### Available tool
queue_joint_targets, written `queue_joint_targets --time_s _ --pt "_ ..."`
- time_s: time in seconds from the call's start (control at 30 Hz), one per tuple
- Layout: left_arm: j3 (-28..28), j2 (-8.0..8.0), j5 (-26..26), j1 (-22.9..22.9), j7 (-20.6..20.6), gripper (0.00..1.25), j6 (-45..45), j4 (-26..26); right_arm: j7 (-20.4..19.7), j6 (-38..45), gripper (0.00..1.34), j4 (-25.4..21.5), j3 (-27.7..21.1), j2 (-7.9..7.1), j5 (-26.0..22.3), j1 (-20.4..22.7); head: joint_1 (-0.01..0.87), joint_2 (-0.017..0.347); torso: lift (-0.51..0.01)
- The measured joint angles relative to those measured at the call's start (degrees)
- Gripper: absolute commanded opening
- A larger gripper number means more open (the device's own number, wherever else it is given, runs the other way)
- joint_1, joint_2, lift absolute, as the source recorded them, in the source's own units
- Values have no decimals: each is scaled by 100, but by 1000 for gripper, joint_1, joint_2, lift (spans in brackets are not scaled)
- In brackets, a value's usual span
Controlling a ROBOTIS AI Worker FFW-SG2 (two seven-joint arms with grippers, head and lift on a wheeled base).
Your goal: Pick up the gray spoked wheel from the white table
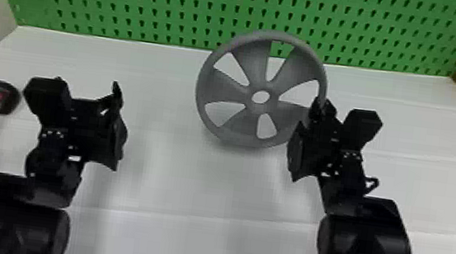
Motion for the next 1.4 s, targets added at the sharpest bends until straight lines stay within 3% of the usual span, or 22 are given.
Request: queue_joint_targets --time_s 1.4 --pt "-23 0 -4 -25 0 1100 9 0 0 98 247 -1 -25 30 5 -42 765 2 -96"
